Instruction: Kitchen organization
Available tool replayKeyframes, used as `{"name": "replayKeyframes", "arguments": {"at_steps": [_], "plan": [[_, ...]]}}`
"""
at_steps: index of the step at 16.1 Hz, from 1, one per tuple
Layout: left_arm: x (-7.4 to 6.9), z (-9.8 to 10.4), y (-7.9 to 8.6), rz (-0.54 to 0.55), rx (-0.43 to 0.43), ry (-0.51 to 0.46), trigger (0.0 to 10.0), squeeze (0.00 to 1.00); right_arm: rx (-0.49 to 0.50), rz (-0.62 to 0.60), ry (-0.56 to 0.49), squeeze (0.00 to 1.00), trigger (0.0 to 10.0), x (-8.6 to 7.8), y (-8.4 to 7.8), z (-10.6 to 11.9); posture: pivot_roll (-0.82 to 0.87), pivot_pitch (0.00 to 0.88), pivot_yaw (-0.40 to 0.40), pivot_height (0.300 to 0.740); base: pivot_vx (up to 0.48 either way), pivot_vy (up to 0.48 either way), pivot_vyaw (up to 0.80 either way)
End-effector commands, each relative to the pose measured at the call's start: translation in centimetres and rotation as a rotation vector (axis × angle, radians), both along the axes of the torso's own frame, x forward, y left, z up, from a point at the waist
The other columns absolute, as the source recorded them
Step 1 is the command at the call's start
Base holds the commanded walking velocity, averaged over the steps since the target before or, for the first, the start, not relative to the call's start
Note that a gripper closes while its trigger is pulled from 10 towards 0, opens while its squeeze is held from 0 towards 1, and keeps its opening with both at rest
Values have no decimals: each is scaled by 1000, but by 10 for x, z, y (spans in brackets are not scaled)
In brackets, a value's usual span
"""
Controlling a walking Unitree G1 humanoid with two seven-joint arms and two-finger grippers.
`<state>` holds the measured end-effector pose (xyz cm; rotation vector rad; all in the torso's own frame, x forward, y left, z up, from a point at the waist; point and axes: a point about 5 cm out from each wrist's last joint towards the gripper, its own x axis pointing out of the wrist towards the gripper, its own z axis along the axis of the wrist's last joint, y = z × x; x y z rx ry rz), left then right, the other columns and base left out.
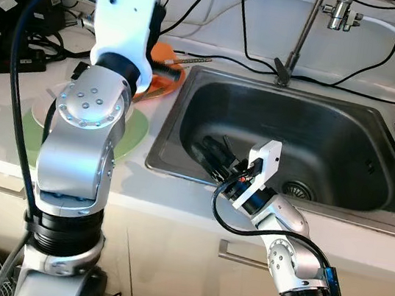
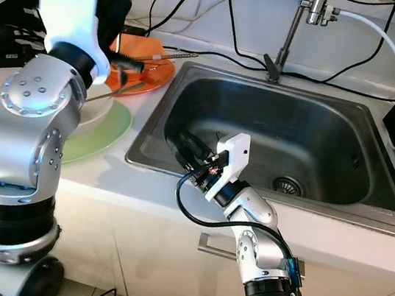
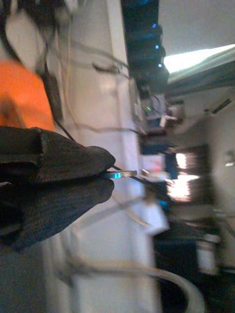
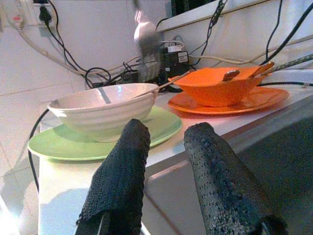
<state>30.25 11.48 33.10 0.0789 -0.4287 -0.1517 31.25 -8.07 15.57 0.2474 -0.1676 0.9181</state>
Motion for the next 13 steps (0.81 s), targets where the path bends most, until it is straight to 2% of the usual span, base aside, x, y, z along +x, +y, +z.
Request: {"name": "replayKeyframes", "arguments": {"at_steps": [1, 4, 7, 8, 12, 13], "plan": [[-11, 18, -9, -85, -66, -105, 10000, 0, -14, 6, -18, 0, 10000, 1, 1, 2, 102, 0, -22, 740, 0, 0, 0], [-11, 12, -21, -159, -64, -101, 10000, 0, -18, -20, -12, 0, 10000, 3, 0, 0, 91, 0, -16, 740, 0, 0, 0], [-8, 1, -30, -253, -120, -109, 10000, 0, -24, -63, -5, 0, 10000, 5, -6, -2, 93, 0, -12, 740, 0, 0, 0], [-6, -9, -32, -290, -160, -121, 10000, 0, -18, -105, 0, 0, 10000, 9, -10, -3, 93, 0, -12, 740, 0, 0, 0], [2, -23, -34, -293, -193, -156, 10000, 0, -4, -209, -1, 0, 10000, 17, -21, -1, 85, 0, -12, 740, 0, 0, 0], [6, -28, -33, -287, -227, -160, 10000, 0, 4, -268, -6, 0, 10000, 21, -27, 0, 86, 0, -12, 740, 0, 0, 0]]}}
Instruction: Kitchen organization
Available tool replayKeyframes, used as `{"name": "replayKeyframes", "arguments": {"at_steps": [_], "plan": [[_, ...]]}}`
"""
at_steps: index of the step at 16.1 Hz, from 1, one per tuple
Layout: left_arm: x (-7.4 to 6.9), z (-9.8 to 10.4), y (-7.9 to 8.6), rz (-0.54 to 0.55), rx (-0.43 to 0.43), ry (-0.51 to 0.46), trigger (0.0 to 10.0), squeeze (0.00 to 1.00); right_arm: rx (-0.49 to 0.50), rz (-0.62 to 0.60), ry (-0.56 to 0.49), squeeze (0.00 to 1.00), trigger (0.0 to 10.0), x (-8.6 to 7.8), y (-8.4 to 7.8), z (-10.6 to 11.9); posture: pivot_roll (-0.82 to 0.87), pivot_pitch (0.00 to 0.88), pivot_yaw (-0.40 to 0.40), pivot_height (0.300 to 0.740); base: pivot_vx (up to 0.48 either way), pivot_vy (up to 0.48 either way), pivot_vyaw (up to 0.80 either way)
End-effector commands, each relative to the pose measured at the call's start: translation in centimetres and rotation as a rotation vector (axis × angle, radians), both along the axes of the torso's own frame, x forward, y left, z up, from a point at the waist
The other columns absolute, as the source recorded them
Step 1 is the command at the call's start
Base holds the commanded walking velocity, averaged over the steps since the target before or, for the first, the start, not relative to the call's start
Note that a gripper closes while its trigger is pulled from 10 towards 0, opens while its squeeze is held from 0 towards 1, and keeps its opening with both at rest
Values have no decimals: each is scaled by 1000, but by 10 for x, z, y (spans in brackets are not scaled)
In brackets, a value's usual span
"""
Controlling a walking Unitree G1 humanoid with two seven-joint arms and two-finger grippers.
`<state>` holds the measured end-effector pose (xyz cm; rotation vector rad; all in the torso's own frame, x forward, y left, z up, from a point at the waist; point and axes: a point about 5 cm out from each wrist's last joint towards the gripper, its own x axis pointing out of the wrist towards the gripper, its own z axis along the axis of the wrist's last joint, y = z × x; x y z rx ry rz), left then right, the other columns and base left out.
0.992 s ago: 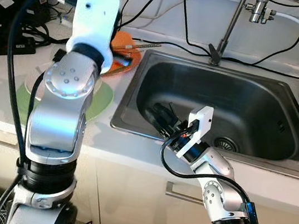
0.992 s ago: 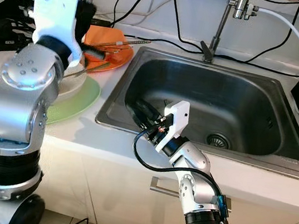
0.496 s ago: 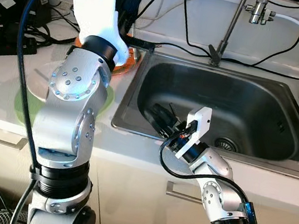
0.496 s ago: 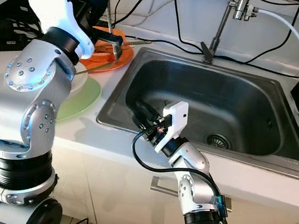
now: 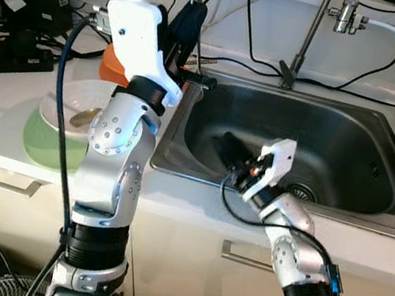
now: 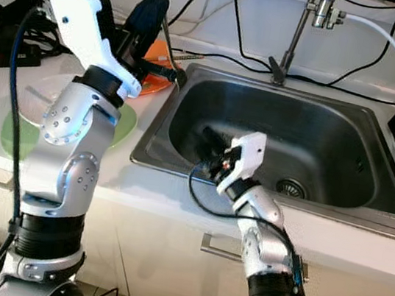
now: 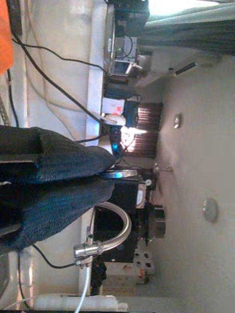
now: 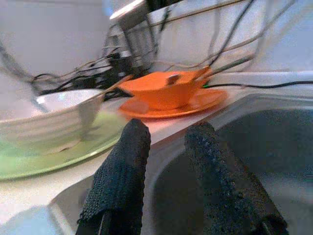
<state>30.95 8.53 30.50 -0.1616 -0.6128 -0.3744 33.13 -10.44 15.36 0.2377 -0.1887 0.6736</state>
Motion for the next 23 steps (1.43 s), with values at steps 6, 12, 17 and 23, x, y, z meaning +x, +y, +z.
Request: {"name": "replayKeyframes", "arguments": {"at_steps": [6, 12, 17, 23], "plan": [[30, -29, 3, 4, -85, 55, 10000, 0, -60, -167, -25, 0, 10000, 12, -30, 2, 74, 0, -7, 740, 0, 0, 0], [40, -53, -6, -22, -105, 98, 10000, 0, -101, -274, -42, 0, 10000, 15, -58, 2, 65, 4, -5, 740, 0, 0, 0], [43, -65, -12, -52, -104, 138, 10000, 0, -139, -339, -65, 0, 10000, 16, -77, 6, 66, 8, -4, 740, 0, 0, 0], [39, -77, -36, -187, -160, 206, 10000, 0, -138, -287, -103, 0, 10000, 13, -72, 15, 52, 9, 9, 740, 0, 0, 0]]}}
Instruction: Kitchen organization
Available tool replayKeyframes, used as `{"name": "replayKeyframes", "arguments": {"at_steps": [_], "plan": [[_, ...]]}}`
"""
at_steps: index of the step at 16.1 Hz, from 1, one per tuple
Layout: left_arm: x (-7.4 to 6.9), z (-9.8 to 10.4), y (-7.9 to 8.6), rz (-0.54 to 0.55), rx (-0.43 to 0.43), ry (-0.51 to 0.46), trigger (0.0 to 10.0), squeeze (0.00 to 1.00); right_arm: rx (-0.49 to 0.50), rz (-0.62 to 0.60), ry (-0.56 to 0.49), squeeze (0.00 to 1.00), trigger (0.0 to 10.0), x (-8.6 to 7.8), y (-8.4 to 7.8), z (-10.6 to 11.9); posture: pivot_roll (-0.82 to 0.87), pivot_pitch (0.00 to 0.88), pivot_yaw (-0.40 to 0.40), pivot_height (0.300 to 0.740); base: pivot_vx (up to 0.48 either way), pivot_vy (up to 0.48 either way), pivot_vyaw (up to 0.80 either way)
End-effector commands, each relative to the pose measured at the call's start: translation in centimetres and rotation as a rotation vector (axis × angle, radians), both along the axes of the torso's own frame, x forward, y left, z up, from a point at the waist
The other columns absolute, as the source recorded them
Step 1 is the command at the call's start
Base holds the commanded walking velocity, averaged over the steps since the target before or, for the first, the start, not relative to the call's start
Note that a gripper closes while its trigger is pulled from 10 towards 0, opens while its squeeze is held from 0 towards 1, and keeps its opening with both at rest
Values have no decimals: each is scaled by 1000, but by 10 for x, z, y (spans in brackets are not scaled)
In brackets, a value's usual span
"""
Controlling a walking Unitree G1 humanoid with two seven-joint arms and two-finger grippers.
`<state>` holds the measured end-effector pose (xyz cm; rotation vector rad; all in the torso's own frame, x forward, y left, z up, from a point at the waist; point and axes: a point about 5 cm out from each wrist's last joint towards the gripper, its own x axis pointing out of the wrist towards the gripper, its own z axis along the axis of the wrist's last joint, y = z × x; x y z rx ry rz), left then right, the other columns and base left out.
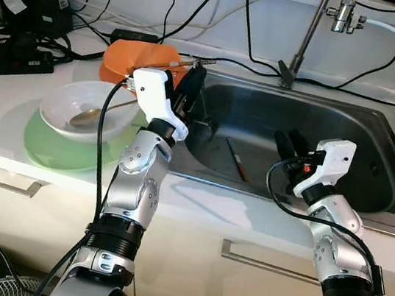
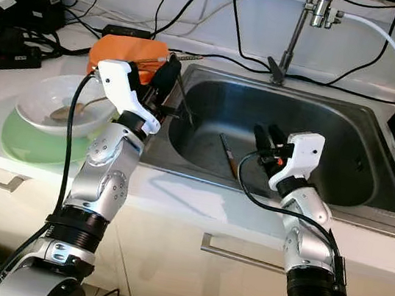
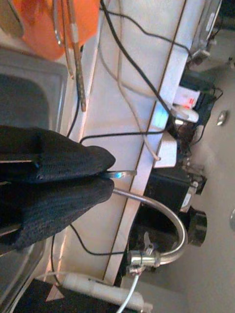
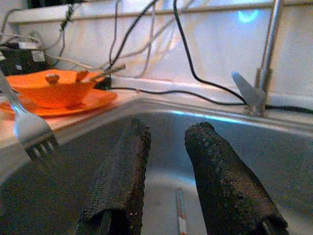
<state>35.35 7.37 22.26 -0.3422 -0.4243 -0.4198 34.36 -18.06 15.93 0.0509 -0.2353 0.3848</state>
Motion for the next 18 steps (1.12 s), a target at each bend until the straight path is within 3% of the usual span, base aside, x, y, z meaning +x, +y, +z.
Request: {"name": "replayKeyframes", "arguments": {"at_steps": [1, 2, 3, 7, 14, 15, 18], "plan": [[-6, 4, -29, -98, -49, 3, 10000, 0, -2, 50, -39, 0, 10000, 0, 9, 10, 54, 11, 9, 740, 0, 0, 0], [-7, 2, -32, -113, -44, 9, 10000, 0, 3, 72, -42, 247, 10000, 0, 14, 11, 54, 11, 9, 740, 0, 0, 0], [-8, -1, -35, -123, -41, 21, 10000, 0, 9, 97, -44, 1000, 10000, 0, 21, 12, 56, 10, 9, 740, 0, 0, 0], [-13, -6, -38, -151, -53, 40, 10000, 0, 3, 173, -58, 1000, 10000, -2, 36, 14, 62, 0, 11, 740, 0, 0, 0], [-15, -13, -31, -151, -49, 59, 10000, 0, -22, 262, -63, 1000, 10000, -8, 43, 15, 59, 0, 22, 740, 0, 0, 0], [-16, -13, -32, -157, -50, 61, 10000, 0, -30, 286, -56, 0, 10000, -10, 45, 14, 57, 0, 25, 740, 0, 0, 0], [-16, -11, -36, -178, -57, 62, 10000, 0, -32, 385, -41, 0, 10000, -18, 55, 9, 56, 0, 30, 740, 0, 0, 0]]}}
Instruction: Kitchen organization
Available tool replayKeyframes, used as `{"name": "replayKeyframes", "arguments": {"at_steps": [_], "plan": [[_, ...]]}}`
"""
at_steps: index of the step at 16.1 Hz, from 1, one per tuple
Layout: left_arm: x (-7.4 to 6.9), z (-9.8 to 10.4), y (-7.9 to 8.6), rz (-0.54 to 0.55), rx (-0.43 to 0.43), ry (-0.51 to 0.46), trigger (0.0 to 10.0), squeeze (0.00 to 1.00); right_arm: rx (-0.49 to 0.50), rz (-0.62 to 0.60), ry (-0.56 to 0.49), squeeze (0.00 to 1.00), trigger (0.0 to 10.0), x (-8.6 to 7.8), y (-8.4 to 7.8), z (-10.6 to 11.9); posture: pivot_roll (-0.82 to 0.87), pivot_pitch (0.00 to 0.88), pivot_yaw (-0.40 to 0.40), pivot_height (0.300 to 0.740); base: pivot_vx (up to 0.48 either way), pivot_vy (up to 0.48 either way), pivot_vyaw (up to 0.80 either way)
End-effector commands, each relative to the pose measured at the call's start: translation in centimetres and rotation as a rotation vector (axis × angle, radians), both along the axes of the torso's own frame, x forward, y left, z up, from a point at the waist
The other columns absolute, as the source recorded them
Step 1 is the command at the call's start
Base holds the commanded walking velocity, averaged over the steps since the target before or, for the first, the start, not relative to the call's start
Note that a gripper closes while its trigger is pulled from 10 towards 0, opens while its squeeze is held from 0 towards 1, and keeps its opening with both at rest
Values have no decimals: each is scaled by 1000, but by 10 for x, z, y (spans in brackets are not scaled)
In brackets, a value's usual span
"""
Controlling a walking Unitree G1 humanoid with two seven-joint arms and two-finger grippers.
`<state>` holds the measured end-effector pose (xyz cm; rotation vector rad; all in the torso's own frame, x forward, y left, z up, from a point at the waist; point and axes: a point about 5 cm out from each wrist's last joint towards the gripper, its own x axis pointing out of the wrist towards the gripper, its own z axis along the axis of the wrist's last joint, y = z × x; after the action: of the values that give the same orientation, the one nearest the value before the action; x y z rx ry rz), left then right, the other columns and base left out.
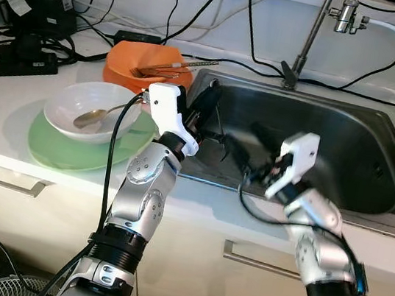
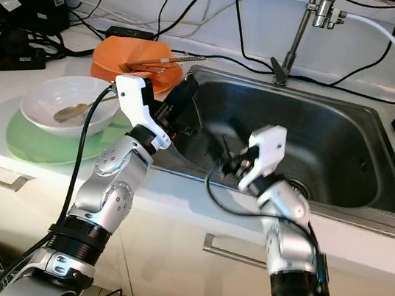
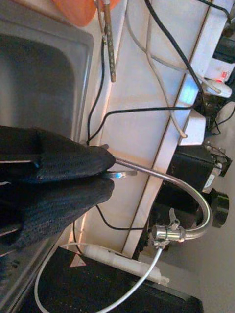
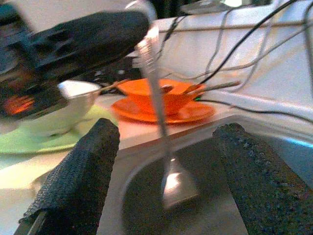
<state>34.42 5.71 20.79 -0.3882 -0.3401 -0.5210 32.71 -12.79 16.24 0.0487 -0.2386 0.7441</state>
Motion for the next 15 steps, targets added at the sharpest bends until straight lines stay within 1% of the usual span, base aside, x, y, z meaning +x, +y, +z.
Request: {"name": "replayKeyframes", "arguments": {"at_steps": [1, 3, 5, 7, 10, 15], "plan": [[-7, 5, -20, -66, -55, -6, 10000, 0, 12, 68, -15, 0, 10000, -5, 6, 6, 56, 0, 32, 740, 0, 0, 0], [-7, 5, -21, -77, -52, -7, 10000, 0, 2, 103, -12, 0, 10000, -7, 10, 5, 57, 0, 33, 740, 0, 0, 0], [-9, 4, -23, -94, -48, 2, 10000, 0, -1, 76, -15, 0, 10000, -5, 13, 4, 55, 0, 38, 740, 0, 0, 0], [-10, 4, -25, -108, -43, 3, 10000, 0, 4, 79, -12, 0, 10000, -5, 14, 4, 58, 0, 40, 740, 0, 0, 0], [-16, 4, -33, -163, -18, -10, 10000, 0, 4, 95, -3, 0, 10000, -8, 19, 1, 63, 0, 39, 740, 0, 0, 0], [-19, 6, -36, -195, -14, -15, 10000, 0, -1, 74, 1, 0, 10000, -6, 19, -1, 63, 0, 37, 740, 0, 0, 0]]}}
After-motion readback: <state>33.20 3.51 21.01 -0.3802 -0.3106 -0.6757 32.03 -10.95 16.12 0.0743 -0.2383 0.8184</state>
